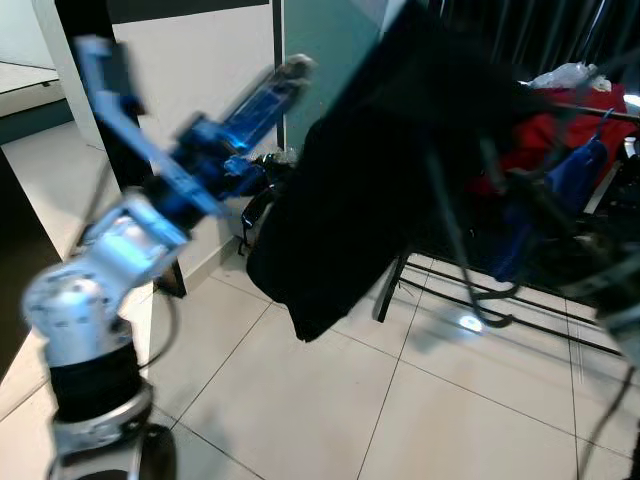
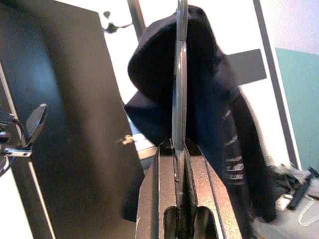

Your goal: Hang hanger

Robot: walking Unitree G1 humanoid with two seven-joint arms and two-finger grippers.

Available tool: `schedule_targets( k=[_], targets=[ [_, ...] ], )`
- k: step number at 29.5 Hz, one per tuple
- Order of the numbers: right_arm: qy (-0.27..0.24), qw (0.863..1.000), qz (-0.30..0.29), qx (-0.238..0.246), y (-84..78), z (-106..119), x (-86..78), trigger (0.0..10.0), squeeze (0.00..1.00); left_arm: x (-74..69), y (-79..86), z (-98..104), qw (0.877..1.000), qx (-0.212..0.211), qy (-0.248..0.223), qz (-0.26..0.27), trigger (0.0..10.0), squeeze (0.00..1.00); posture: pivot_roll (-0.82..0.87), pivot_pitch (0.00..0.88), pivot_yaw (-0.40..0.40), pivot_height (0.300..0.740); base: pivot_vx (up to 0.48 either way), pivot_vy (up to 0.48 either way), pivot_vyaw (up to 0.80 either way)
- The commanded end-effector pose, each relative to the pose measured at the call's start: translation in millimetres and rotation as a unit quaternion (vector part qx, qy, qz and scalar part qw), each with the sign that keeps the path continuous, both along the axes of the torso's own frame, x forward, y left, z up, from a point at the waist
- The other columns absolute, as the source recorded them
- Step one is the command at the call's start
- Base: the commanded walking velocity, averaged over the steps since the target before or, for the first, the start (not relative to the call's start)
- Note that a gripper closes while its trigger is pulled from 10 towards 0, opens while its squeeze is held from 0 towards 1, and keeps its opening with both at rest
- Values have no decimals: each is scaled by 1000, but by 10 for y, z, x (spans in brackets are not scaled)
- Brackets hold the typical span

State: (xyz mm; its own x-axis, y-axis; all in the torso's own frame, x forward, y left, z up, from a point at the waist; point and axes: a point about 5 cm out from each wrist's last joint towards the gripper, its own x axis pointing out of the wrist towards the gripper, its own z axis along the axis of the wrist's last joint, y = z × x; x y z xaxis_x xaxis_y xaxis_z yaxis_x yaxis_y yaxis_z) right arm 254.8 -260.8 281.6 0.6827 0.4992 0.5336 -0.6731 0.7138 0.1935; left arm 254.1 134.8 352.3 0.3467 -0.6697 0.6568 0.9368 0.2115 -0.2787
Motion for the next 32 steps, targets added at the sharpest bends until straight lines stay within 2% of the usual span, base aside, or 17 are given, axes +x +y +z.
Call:
schedule_targets(
  k=[1, 6, 8, 9, 11, 12, 13, 18, 21, 23, 25, 28, 29, 30, 31, 32],
  targets=[
    [-11, 1000, 14, 8, -21, 16, -24, 10000, 0, -136, -52, 1, 998, 24, -31, -39, 10000, 0, -69, 0, -16, 740, 0, 0, 0],
    [-6, 1000, 29, 10, -38, -14, -44, 10000, 0, -185, -58, 1, 998, 31, -44, -41, 10000, 0, -69, 0, -16, 740, 0, 0, 0],
    [5, 993, 110, -29, 87, -82, -183, 10000, 0, -80, -73, -21, 999, 34, -18, 10, 10000, 0, -74, 0, -13, 740, 0, 0, 0],
    [5, 993, 110, -29, 87, -82, -183, 10000, 0, -80, -73, -21, 999, 34, -18, 10, 10000, 0, -74, 0, -13, 740, 0, 0, 0],
    [29, 984, 165, -64, 135, -172, -285, 10000, 0, 1, -60, -41, 998, 33, 4, 52, 10000, 0, -75, 0, -13, 740, 0, 0, 0],
    [29, 984, 165, -64, 135, -172, -285, 10000, 0, 1, -60, -41, 998, 33, 4, 52, 10000, 0, -75, 0, -13, 740, 0, 0, 0],
    [54, 975, 194, -88, 100, -235, -346, 10000, 0, 86, -30, -15, 996, 44, -3, 78, 10000, 0, -75, 0, -14, 740, 0, 0, 0],
    [71, 967, 216, -118, 29, -258, -410, 10000, 0, 115, 17, 87, 994, 71, -41, 77, 10000, 0, -71, 0, -7, 740, 0, 0, 0],
    [69, 966, 217, -119, -15, -235, -418, 10000, 0, 108, 31, 105, 991, 95, -56, 72, 10000, 0, -70, 0, -4, 740, 0, 0, 0],
    [69, 966, 217, -119, -15, -235, -418, 10000, 0, 108, 31, 105, 991, 95, -56, 72, 10000, 0, -70, 0, -4, 740, 0, 0, 0],
    [65, 965, 222, -124, -23, -212, -439, 10000, 0, 77, 25, 92, 988, 124, -71, 61, 10000, 0, -69, 0, -2, 740, 0, 0, 0],
    [72, 954, 253, -146, 35, -202, -482, 10000, 0, -18, 37, 41, 975, 195, -102, 32, 10000, 0, -64, 0, 2, 740, 0, 0, 0],
    [72, 954, 253, -146, 35, -202, -482, 10000, 0, -18, 37, 41, 975, 195, -102, 32, 10000, 0, -64, 0, 2, 740, 0, 0, 0],
    [77, 945, 273, -161, 52, -189, -494, 10000, 0, -81, 57, 19, 960, 250, -127, 4, 10000, 0, -64, 0, 2, 740, 0, 0, 0],
    [78, 943, 278, -165, 55, -183, -496, 10000, 0, -100, 64, 12, 954, 268, -134, -6, 10000, 0, -64, 0, 2, 740, 0, 0, 0],
    [78, 943, 278, -165, 55, -183, -496, 10000, 0, -100, 64, 12, 954, 268, -134, -6, 10000, 0, -64, 0, 2, 740, 0, 0, 0]
  ],
)
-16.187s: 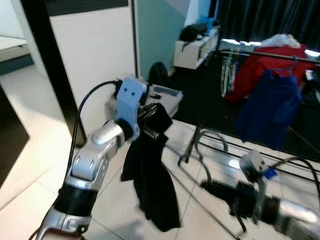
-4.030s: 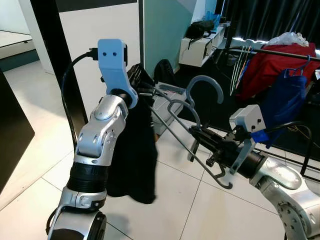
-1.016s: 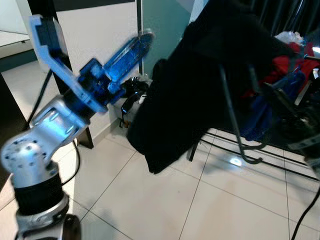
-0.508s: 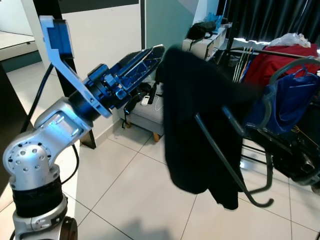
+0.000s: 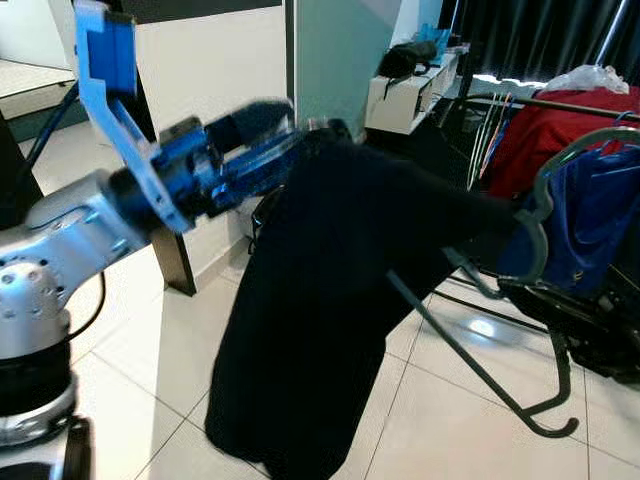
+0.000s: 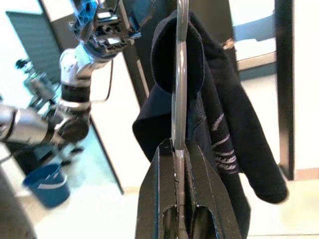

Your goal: Hang hanger

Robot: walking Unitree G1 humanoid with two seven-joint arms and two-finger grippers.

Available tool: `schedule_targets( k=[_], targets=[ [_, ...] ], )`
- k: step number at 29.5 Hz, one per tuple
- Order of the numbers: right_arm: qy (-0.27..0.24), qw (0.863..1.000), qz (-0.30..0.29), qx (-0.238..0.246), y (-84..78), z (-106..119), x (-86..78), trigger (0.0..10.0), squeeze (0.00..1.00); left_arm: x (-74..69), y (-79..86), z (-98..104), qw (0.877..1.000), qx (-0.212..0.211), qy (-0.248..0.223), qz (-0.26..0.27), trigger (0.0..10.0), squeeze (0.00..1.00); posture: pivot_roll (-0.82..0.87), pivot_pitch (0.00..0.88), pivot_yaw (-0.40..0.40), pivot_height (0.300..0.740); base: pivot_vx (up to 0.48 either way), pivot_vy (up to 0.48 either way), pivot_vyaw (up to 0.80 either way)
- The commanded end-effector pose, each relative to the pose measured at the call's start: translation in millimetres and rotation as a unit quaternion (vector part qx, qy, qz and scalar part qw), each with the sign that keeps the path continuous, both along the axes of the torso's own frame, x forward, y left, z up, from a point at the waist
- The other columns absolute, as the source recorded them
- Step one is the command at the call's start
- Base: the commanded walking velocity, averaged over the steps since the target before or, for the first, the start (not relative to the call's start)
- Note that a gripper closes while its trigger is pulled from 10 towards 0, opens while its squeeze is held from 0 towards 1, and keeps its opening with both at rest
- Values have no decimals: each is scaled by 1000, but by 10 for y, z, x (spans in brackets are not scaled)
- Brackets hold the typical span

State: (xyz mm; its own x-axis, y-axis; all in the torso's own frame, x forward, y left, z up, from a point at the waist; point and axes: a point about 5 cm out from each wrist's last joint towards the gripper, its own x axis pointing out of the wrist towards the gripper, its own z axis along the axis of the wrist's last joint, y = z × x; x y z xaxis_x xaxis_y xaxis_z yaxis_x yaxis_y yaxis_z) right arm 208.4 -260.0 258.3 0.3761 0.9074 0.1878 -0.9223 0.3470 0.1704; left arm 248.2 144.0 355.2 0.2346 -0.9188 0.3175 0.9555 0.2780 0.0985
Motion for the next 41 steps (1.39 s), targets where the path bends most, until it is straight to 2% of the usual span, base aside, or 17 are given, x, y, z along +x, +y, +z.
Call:
schedule_targets(
  k=[1, 2, 3, 4, 5, 6, 9, 12, 17, 22, 23, 25, 26, 27, 28, 30, 41],
  targets=[
    [-11, 999, 34, -2, 50, 60, -27, 10000, 0, -70, -11, -24, 998, 61, -22, -27, 10000, 0, -51, 0, -3, 740, 0, 0, 0],
    [-10, 999, 39, -6, 50, 66, -24, 10000, 0, -85, 4, -28, 995, 90, -34, -36, 10000, 0, -51, 0, -3, 740, 0, 0, 0],
    [-10, 999, 39, -6, 50, 66, -24, 10000, 0, -85, 4, -28, 995, 90, -34, -36, 10000, 0, -51, 0, -3, 740, 0, 0, 0],
    [-8, 998, 55, -16, 72, 63, -22, 10000, 0, -43, 53, 7, 989, 136, -57, -31, 10000, 0, -41, 0, 0, 740, 0, 0, 0],
    [-8, 998, 55, -16, 72, 63, -22, 10000, 0, -43, 53, 7, 989, 136, -57, -31, 10000, 0, -41, 0, 0, 740, 0, 0, 0],
    [-4, 996, 81, -31, 116, 53, -18, 10000, 0, 32, 130, 76, 976, 198, -89, -27, 10000, 0, -34, 0, -2, 740, 0, 0, 0],
    [-4, 996, 81, -31, 116, 53, -18, 10000, 0, 32, 130, 76, 976, 198, -89, -27, 10000, 0, -34, 0, -2, 740, 0, 0, 0],
    [-1, 991, 126, -54, 241, 33, -20, 10000, 0, 135, 179, 248, 958, 256, -129, -31, 10000, 0, -34, 0, 7, 740, 0, 0, 0],
    [-2, 987, 149, -66, 301, 29, -24, 10000, 0, 182, 203, 348, 951, 273, -145, -31, 10000, 0, -33, 0, 14, 740, 0, 0, 0],
    [-2, 984, 161, -71, 337, 15, -8, 10000, 0, 179, 218, 389, 942, 299, -139, -63, 10000, 0, -26, 0, 19, 740, 0, 0, 0],
    [-4, 984, 164, -73, 345, 14, 1, 10000, 0, 167, 228, 367, 936, 317, -132, -81, 10000, 0, -24, 0, 21, 740, 0, 0, 0],
    [-4, 984, 164, -73, 345, 14, 1, 10000, 0, 167, 228, 367, 936, 317, -132, -81, 10000, 0, -24, 0, 21, 740, 0, 0, 0],
    [-4, 983, 166, -80, 354, -6, 16, 10000, 0, 162, 238, 281, 926, 344, -116, -107, 10000, 0, -23, 0, 23, 740, 0, 0, 0],
    [-4, 983, 166, -80, 354, -6, 16, 10000, 0, 162, 238, 281, 926, 344, -116, -107, 10000, 0, -23, 0, 23, 740, 0, 0, 0],
    [-3, 982, 169, -86, 364, -26, 25, 10000, 0, 155, 244, 190, 916, 367, -99, -129, 10000, 0, -20, 0, 23, 740, 0, 0, 0],
    [-2, 981, 171, -93, 374, -50, 39, 10000, 0, 180, 240, 85, 907, 386, -70, -151, 10000, 0, -21, 0, 24, 740, 0, 0, 0],
    [-5, 980, 173, -102, 371, -52, 38, 10000, 0, 253, 239, -14, 898, 409, -50, -158, 10000, 0, -26, 0, 32, 740, 0, 0, 0]
  ],
)
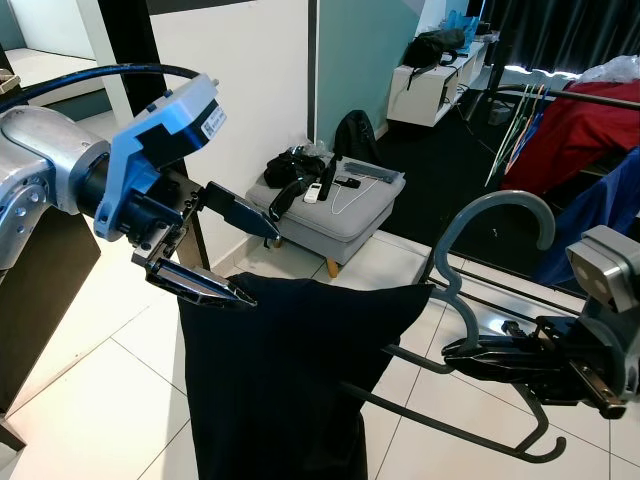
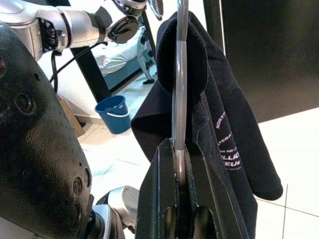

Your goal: Hang hanger

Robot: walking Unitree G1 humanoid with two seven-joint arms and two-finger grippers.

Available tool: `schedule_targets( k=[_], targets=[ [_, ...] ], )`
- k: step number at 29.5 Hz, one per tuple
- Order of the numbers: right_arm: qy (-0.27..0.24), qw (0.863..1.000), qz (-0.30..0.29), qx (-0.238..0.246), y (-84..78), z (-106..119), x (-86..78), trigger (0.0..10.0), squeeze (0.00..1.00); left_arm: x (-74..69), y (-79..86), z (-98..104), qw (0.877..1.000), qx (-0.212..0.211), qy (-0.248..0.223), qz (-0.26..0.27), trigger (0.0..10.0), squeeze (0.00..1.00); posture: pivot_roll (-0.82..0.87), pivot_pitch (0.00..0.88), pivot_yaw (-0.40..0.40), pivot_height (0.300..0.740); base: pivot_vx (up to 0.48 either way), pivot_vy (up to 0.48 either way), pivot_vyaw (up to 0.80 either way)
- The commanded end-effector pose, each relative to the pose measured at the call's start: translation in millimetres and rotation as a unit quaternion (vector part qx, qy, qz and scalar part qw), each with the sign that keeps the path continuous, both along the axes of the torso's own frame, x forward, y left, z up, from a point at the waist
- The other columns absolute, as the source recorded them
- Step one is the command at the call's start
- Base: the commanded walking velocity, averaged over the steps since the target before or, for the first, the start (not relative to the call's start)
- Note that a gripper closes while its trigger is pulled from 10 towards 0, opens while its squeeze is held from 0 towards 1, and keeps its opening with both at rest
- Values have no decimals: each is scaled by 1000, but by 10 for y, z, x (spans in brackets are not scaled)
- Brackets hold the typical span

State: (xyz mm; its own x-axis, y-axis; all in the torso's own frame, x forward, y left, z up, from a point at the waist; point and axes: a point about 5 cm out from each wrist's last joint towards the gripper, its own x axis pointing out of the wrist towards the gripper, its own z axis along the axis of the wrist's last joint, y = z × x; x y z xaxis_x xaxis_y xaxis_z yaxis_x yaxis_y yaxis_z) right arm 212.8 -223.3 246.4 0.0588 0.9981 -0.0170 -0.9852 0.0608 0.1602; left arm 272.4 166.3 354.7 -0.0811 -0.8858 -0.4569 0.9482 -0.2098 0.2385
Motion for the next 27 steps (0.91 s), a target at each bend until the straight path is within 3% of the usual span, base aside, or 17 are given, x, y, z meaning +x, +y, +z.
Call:
schedule_targets(
  k=[1, 23, 24, 27],
  targets=[
    [-20, 1000, 11, 4, 5, 66, -7, 10000, 0, 10, 16, -9, 1000, 17, -2, 5, 10000, 0, -26, 0, 32, 740, 0, 0, 0],
    [-30, 1000, 6, 4, -1, 47, 24, 10000, 0, 68, -6, -302, 998, 48, 24, 17, 10000, 0, -29, 0, 30, 740, 0, 0, 0],
    [-32, 999, 4, 4, 0, 57, 38, 10000, 0, 63, -17, -320, 998, 49, 32, 13, 0, 0, -31, 0, 31, 740, 0, 0, 0],
    [-33, 999, 3, 4, -1, 65, 51, 10000, 0, 60, -31, -331, 998, 48, 37, 10, 0, 0, -32, 0, 30, 740, 0, 0, 0]
  ],
)
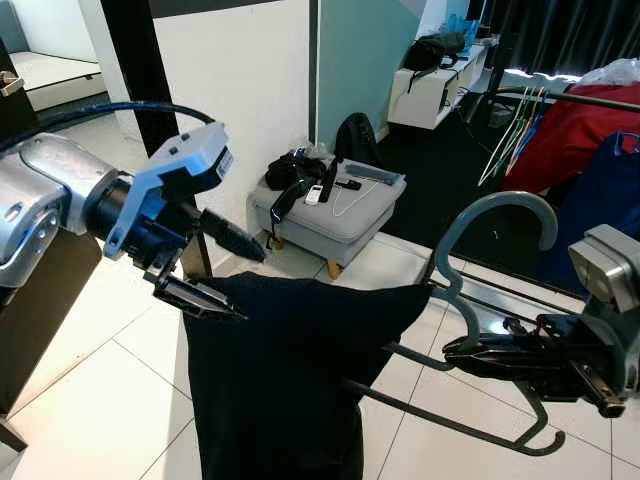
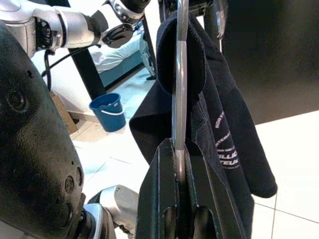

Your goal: Hang hanger

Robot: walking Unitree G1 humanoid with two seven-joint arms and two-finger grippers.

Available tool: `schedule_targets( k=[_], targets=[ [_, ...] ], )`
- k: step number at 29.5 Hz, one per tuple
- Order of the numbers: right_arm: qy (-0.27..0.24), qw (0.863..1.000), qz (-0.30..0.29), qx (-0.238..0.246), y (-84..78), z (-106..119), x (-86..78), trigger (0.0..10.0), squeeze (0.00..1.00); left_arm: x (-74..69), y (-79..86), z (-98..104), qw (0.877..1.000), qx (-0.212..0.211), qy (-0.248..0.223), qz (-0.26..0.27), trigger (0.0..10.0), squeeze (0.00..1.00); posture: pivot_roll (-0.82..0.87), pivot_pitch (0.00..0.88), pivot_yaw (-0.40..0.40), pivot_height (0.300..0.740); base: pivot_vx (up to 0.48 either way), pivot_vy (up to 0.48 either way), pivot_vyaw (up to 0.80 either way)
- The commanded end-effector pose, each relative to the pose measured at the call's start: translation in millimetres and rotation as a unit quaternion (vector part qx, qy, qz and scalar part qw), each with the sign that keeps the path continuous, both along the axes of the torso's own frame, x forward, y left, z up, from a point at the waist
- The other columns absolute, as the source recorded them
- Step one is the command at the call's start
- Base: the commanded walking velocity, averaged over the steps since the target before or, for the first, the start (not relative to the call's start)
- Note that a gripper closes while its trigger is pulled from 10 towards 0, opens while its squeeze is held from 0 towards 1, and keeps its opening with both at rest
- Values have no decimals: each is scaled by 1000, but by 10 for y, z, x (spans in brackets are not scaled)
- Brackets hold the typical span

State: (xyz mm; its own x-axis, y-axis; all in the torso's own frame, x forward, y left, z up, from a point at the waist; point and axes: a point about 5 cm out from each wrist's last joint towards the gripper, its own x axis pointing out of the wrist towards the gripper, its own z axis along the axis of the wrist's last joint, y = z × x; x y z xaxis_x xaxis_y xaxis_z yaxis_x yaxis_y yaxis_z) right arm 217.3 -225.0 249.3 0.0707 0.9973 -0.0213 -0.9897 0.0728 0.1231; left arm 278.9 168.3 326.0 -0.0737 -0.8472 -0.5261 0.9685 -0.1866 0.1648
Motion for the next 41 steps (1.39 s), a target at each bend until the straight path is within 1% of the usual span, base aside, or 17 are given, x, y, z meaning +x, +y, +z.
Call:
schedule_targets(
  k=[1, 11, 25, 26, 27, 28, 34, 35, 36, 37, 38, 39, 40, 41],
  targets=[
    [-16, 1000, 7, 7, 15, 44, 15, 10000, 0, -8, -61, -53, 1000, 6, 12, -14, 0, 0, -32, 0, 30, 740, 0, 0, 0],
    [-20, 1000, 3, 8, 6, 65, 34, 10000, 0, -22, -77, -95, 1000, 18, 10, -17, 0, 0, -34, 0, 29, 740, 0, 0, 0],
    [-34, 999, -3, 2, 41, 74, 70, 10000, 0, -16, -96, -127, 1000, 15, 3, -13, 0, 0, -35, 0, 26, 740, 0, 0, 0],
    [-33, 999, -6, 2, 36, 74, 82, 10000, 976, -6, -93, -126, 1000, 12, 1, -10, 0, 0, -36, 0, 26, 740, 0, 0, 0],
    [-32, 999, -8, 2, 31, 74, 92, 10000, 976, 1, -92, -127, 1000, 10, 0, -8, 0, 0, -36, 0, 25, 740, 0, 0, 0],
    [-31, 999, -10, 2, 22, 75, 97, 10000, 1000, 13, -91, -125, 1000, 6, -3, -5, 0, 0, -36, 0, 25, 740, 0, 0, 0],
    [-32, 999, -19, -1, -11, 80, 102, 10000, 1000, 45, -89, -120, 1000, -6, -7, 5, 0, 0, -37, 0, 23, 740, 0, 0, 0],
    [-35, 999, -30, -5, -48, 83, 105, 10000, 1000, 77, -71, -120, 1000, -12, -9, 16, 0, 0, -39, 0, 25, 740, 0, 0, 0],
    [-35, 999, -30, -5, -48, 83, 105, 10000, 1000, 77, -71, -120, 1000, -12, -9, 16, 0, 0, -39, 0, 25, 740, 0, 0, 0],
    [-39, 998, -49, -14, -121, 88, 103, 10000, 1000, 128, -32, -130, 999, -20, -12, 35, 0, 0, -40, 0, 19, 740, 0, 0, 0],
    [-45, 996, -78, -25, -227, 94, 95, 10000, 1000, 193, 22, -134, 997, -29, -20, 61, 0, 0, -39, 0, 18, 740, 0, 0, 0],
    [-45, 996, -78, -25, -227, 94, 95, 10000, 1000, 193, 22, -134, 997, -29, -20, 61, 0, 0, -39, 0, 18, 740, 0, 0, 0],
    [-48, 994, -97, -34, -299, 99, 86, 10000, 1000, 235, 60, -137, 996, -35, -26, 79, 0, 0, -39, 0, 18, 740, 0, 0, 0],
    [-48, 994, -97, -34, -299, 99, 86, 10000, 1000, 235, 60, -137, 996, -35, -26, 79, 0, 0, -39, 0, 18, 740, 0, 0, 0]
  ],
)
